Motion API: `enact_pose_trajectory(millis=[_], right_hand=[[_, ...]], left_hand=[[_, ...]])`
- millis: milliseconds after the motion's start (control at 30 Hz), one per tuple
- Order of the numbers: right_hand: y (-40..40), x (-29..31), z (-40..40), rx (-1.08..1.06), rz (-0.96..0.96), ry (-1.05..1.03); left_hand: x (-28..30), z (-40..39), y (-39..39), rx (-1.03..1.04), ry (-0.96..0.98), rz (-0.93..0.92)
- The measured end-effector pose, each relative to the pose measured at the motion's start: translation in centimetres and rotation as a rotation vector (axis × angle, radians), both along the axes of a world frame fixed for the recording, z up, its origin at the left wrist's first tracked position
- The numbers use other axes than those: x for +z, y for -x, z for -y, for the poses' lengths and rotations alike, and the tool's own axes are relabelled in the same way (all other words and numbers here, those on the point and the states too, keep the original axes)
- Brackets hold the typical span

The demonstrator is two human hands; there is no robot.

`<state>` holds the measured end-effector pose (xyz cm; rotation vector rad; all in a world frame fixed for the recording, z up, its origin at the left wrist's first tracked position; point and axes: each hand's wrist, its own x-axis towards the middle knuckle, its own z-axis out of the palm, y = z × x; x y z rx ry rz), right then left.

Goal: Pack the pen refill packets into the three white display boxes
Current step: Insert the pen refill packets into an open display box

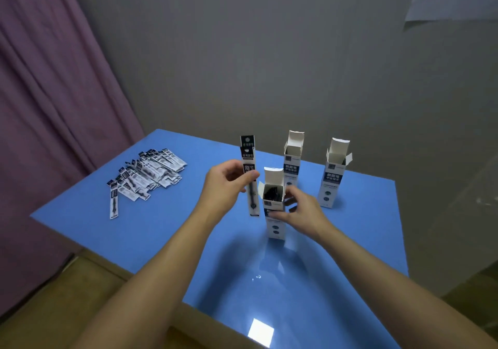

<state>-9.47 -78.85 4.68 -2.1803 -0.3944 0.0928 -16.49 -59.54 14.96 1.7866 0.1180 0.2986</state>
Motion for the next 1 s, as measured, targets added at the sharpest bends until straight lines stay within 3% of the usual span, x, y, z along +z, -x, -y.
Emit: enact_pose_trajectory(millis=[400, 767, 867, 1000], right_hand=[[8.0, 0.0, 4.9, 0.095, 0.108, -0.173], [10.2, 1.6, 6.8, 0.116, 0.082, -0.292], [10.1, 1.7, 6.8, 0.102, 0.085, -0.312], [9.9, 2.2, 6.7, 0.088, 0.081, -0.322]], left_hand=[[3.9, 5.7, 6.0, -0.014, 0.057, 0.322], [1.9, 8.0, 6.8, -0.069, 0.032, 0.413], [0.7, 8.4, 6.7, -0.094, -0.053, 0.381], [-0.8, 8.3, 6.3, -0.063, -0.321, 0.359]])
